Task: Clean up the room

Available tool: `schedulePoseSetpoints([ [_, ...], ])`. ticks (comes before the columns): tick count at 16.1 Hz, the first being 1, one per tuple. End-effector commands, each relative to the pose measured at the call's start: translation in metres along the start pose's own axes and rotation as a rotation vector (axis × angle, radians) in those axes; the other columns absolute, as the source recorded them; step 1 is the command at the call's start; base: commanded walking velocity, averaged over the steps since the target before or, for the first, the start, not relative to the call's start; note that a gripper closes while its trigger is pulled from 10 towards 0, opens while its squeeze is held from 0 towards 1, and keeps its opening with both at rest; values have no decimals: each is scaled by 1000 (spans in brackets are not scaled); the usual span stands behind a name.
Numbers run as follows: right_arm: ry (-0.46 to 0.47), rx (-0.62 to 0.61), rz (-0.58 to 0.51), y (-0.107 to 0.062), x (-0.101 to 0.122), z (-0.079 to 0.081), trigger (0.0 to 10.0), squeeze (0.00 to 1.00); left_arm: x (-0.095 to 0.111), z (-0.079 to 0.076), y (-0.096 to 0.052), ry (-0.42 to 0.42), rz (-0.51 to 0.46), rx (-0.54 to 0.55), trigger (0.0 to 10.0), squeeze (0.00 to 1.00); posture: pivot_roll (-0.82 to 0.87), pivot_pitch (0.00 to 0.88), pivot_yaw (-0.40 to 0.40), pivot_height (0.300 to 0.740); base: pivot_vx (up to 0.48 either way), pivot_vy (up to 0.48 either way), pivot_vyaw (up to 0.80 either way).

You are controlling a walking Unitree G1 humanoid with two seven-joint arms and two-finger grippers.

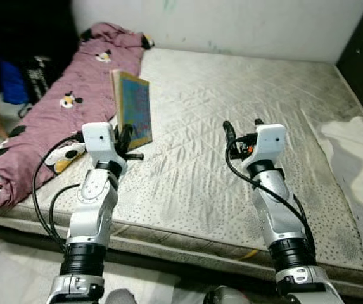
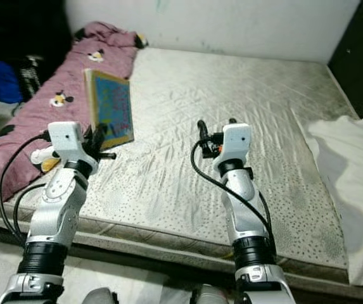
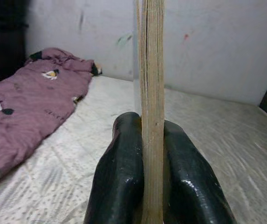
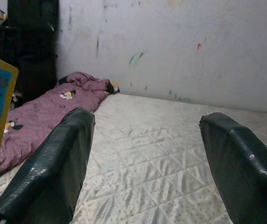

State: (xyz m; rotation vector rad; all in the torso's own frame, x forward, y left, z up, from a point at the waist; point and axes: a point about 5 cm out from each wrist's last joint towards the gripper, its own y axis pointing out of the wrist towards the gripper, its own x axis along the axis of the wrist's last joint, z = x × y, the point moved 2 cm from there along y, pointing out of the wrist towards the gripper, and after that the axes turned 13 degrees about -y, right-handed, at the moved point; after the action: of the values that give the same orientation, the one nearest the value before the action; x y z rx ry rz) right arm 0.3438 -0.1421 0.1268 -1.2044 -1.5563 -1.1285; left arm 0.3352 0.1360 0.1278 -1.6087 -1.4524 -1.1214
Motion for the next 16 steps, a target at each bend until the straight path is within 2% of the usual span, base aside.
schedulePoseSetpoints([
  [1, -4, -21, -1, 1, 0, -6, 10000, 0, 8, -14, 5, 7, -36, -58, 10000, 0, -53, 0, 9, 740, 0, -349, 0],
  [8, -5, -18, -8, 5, 2, -6, 10000, 0, 9, -13, 5, 3, -44, -58, 10000, 0, -48, 0, 2, 740, 0, -369, 0],
  [12, -8, -21, 0, 6, 0, -7, 10000, 0, 9, -15, 7, 1, -45, -65, 10000, 0, -52, 0, 0, 740, 0, -385, -753],
  [13, -8, -19, -1, 6, 0, -7, 10000, 0, 9, -15, 7, 0, -46, -68, 10000, 0, -52, 0, 0, 740, 0, -382, 0],
  [16, -11, -12, -4, 6, 0, -6, 10000, 0, 9, -15, 6, -30, -60, -78, 10000, 0, -51, 0, -4, 740, 0, 0, 0],
])
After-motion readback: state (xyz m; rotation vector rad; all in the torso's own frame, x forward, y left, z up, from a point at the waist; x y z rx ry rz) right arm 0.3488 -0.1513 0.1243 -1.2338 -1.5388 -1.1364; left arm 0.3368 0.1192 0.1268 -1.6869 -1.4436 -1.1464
